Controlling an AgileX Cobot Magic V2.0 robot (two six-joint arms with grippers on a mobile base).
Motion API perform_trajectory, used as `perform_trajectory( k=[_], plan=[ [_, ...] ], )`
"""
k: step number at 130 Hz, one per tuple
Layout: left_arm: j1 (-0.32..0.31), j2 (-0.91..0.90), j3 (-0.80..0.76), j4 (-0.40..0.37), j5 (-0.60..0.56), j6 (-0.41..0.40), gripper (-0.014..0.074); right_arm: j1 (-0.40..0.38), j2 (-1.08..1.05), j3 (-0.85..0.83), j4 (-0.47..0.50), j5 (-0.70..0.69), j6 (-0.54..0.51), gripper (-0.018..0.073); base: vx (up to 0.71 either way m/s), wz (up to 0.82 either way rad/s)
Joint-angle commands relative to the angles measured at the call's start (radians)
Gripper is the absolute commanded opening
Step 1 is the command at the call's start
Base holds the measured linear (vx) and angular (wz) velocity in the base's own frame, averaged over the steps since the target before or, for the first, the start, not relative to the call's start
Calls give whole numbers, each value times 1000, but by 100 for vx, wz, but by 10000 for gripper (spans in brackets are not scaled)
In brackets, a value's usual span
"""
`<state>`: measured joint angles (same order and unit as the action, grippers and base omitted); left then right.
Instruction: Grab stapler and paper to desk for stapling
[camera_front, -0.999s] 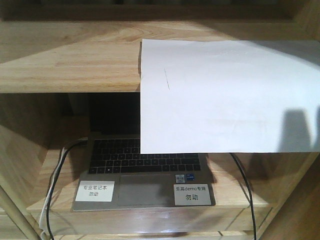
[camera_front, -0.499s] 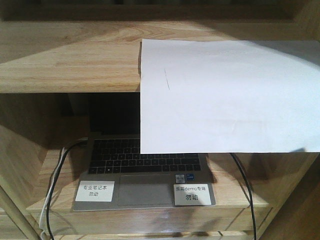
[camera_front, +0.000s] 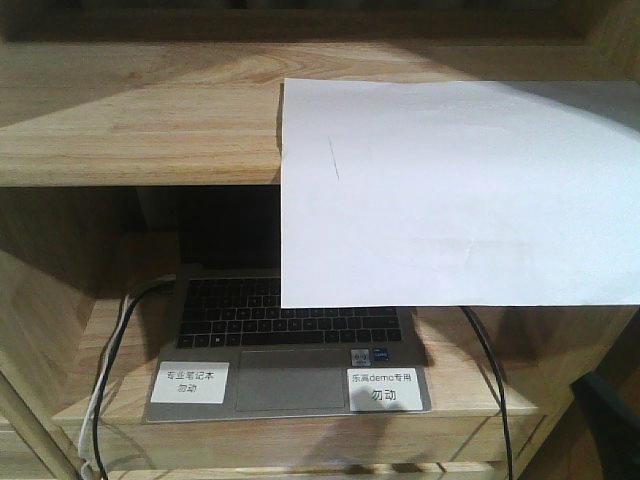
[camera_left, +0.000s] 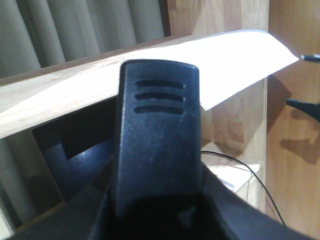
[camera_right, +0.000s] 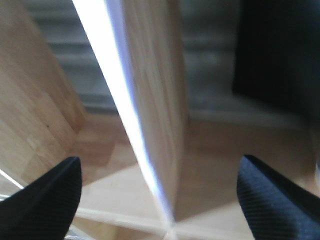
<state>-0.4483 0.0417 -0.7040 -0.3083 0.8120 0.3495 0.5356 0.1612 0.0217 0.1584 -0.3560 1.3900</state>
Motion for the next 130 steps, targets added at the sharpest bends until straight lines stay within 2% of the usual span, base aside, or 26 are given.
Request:
perform_trajectory(
  k=[1,11,19,44,80,109,130],
  plan=[
    [1,19,-24,-25,-115,1,-6,-7,12,10,24,-146,-172,594,0,0],
    [1,19,-24,-25,-115,1,-6,-7,12,10,25,-173,-266,594,0,0],
    [1,19,-24,-25,-115,1,-6,-7,12,10,42,-203,-302,594,0,0],
    [1,20,-24,-25,-115,1,-6,-7,57,10,84,-259,-326,594,0,0],
    [1,20,-24,-25,-115,1,-6,-7,288,8,85,-460,-224,594,0,0],
    [1,20,-24,-25,-115,1,-6,-7,530,-4,15,-726,-127,594,0,0],
    [1,20,-24,-25,-115,1,-6,-7,639,-61,-30,-816,-121,594,0,0]
  ],
)
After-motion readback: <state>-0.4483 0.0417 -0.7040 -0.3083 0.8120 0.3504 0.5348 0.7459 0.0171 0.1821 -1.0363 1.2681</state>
